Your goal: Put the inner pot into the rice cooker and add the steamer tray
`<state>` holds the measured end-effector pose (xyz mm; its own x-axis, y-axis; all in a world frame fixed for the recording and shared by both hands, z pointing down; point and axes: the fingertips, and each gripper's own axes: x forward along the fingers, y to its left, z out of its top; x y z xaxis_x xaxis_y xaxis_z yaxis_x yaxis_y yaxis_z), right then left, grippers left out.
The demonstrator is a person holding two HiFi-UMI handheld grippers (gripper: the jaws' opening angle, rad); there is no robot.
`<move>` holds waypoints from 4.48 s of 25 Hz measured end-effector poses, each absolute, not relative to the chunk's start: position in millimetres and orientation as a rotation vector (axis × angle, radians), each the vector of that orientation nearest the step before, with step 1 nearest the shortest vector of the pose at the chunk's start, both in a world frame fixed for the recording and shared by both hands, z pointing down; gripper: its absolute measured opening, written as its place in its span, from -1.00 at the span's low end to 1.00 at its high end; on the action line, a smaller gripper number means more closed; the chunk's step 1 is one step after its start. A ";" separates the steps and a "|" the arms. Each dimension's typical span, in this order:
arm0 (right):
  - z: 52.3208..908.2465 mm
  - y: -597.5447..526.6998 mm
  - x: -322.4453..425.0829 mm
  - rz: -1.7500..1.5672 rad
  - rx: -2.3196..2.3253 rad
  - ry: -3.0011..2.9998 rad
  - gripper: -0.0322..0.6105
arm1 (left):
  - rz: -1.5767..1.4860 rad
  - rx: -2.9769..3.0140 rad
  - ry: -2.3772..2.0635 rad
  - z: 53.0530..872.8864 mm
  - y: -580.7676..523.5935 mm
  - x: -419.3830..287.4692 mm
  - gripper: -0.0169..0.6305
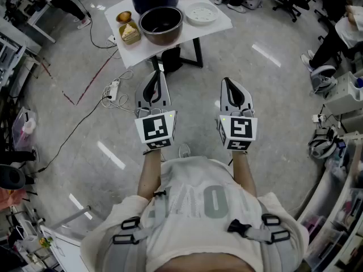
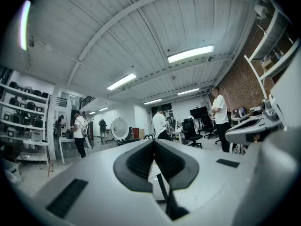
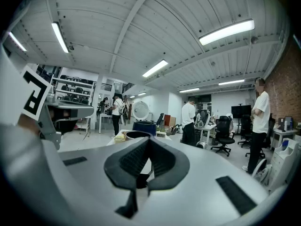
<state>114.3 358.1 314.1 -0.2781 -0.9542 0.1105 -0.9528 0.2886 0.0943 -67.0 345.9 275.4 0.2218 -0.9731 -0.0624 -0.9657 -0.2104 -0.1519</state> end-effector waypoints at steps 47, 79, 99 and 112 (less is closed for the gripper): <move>303.5 95.3 43.6 -0.073 1.761 -2.498 -0.88 | 0.092 -2.234 1.979 255.8 122.3 -164.3 -0.88; 304.3 -88.8 67.5 -0.139 1.698 -2.558 -0.88 | 0.091 -2.147 2.035 262.9 -58.3 -143.4 -0.88; 277.3 -153.1 92.5 -0.172 1.744 -2.617 -0.88 | 0.130 -2.024 2.108 248.7 -99.4 -152.7 -0.88; 283.1 -170.7 62.1 0.043 1.601 -2.845 0.29 | 0.157 -2.129 2.120 256.9 -109.8 -168.2 0.09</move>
